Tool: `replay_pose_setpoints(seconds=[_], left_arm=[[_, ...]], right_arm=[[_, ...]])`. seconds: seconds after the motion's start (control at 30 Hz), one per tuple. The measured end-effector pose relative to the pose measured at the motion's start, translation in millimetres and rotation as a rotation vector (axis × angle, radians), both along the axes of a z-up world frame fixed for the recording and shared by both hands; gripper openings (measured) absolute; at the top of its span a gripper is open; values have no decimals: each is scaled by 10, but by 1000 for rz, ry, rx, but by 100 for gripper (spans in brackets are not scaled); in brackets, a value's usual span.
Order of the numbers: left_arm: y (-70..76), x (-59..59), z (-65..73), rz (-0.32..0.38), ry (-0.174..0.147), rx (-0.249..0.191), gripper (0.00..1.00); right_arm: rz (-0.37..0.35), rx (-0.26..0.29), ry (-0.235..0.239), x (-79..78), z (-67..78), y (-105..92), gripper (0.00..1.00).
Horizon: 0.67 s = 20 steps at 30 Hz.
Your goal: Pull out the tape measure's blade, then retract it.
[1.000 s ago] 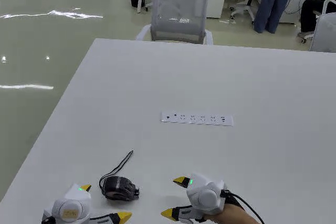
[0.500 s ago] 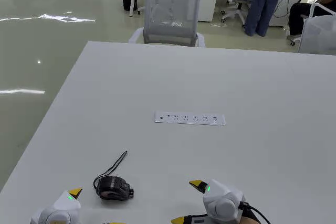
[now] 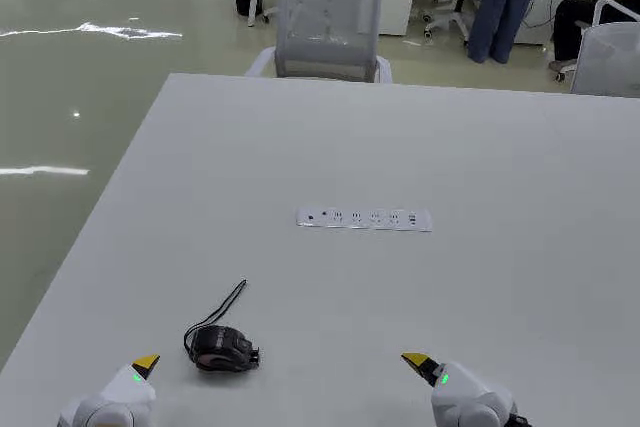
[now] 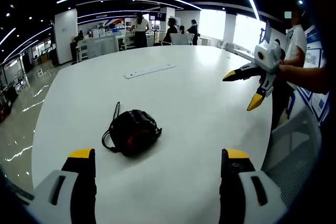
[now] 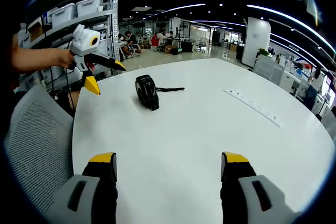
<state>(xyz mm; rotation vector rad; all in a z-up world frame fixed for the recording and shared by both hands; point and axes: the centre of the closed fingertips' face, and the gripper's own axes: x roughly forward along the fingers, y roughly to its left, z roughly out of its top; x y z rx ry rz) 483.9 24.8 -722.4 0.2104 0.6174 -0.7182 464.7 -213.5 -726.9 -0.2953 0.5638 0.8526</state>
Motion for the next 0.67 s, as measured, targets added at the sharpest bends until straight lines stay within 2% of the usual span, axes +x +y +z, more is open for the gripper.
replay_pose_setpoints(seconds=[0.3,0.47,0.67], left_arm=[[-44,-62,26,-49,-15,0,99],[-21,-86,25,-48,-10,-1,99],[14,-135,41,-53,-14,-6,99]], right_arm=[[-53,44,-11,-107,95,-162,87],[-62,48,2,-159,87,-235,90],[-82,59,3,-153,112,-343,90]])
